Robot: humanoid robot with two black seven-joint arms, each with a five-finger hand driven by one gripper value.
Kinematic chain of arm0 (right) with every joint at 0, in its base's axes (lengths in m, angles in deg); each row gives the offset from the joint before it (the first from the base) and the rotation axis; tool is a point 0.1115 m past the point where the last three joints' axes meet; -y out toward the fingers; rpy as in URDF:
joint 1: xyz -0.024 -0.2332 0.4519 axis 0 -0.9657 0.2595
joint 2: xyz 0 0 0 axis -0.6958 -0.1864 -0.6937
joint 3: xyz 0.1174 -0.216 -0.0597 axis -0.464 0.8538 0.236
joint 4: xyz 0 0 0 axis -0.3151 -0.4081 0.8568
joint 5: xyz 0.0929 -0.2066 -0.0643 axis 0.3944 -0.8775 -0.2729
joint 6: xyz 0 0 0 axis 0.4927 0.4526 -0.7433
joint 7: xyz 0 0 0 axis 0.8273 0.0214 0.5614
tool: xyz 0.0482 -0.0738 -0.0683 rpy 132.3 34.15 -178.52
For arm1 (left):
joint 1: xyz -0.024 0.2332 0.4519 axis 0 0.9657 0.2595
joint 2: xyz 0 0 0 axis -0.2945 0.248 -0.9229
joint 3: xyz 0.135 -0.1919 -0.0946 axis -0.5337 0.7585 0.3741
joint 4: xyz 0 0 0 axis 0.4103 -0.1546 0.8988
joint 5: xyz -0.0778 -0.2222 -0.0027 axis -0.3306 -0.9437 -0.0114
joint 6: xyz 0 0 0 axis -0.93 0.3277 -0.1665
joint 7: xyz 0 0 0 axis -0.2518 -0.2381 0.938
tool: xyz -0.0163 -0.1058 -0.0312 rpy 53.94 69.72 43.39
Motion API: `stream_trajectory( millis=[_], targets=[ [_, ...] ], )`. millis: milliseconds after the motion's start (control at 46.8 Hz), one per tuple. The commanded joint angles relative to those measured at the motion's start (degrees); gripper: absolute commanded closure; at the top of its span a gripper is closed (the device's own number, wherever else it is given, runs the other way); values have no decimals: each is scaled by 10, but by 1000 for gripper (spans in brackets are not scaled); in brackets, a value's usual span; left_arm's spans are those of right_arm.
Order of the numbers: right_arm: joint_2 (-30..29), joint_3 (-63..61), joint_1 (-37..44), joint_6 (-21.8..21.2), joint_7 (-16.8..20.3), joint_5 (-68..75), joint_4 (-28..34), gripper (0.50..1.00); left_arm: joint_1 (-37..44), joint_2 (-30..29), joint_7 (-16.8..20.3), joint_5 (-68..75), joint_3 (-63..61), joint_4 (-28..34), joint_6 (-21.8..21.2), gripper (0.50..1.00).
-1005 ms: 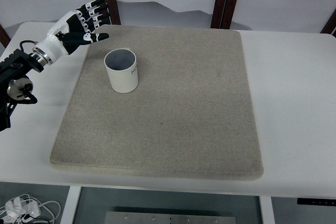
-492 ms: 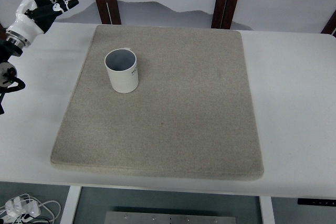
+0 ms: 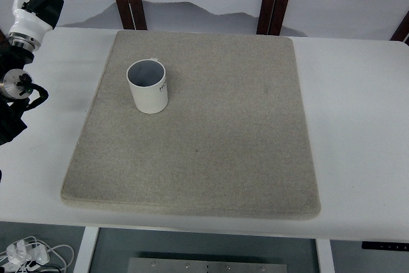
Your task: Flip white cup upright
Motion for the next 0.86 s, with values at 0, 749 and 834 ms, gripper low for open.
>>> stream_trajectory(
  millis=[0,749,834],
  targets=[
    [0,-1,0,0,0,0,0,548,1,12,-33,-33,0,0,-5,510],
    [0,-4,-2,-4,0,1,1,548,20,68,-163,-102,108,2,-63,506],
    [0,-5,-2,-5,-1,1,1,548,20,68,-163,-103,110,1,-70,506]
  ],
)
